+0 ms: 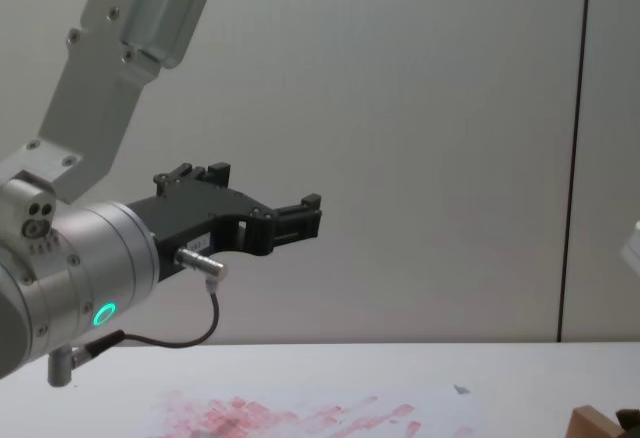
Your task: Use the one hand to pick up the stamp and affix it onto the A4 paper.
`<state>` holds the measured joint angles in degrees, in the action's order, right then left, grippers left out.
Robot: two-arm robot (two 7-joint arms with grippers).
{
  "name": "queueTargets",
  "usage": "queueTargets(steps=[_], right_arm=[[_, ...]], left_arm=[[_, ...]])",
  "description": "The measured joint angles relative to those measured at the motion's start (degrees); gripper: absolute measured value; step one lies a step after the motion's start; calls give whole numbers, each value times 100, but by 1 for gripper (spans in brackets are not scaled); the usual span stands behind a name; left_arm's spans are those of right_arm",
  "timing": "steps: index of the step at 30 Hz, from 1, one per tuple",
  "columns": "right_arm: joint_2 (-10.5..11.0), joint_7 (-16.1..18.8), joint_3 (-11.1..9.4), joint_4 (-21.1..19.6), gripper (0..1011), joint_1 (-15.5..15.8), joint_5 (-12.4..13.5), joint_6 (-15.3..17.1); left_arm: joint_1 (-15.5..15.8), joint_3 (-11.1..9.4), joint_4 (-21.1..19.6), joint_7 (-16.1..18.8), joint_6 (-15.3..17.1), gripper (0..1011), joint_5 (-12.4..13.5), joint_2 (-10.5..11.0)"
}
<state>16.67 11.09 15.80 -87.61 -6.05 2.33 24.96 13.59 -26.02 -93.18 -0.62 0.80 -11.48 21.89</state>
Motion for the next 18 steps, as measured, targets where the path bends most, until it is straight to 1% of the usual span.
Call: queueTargets(steps=[18], right_arm=[[-5, 0, 0, 9, 1001, -7, -7, 3]], left_arm=[[0, 0, 0, 0, 0, 1001, 0, 0]])
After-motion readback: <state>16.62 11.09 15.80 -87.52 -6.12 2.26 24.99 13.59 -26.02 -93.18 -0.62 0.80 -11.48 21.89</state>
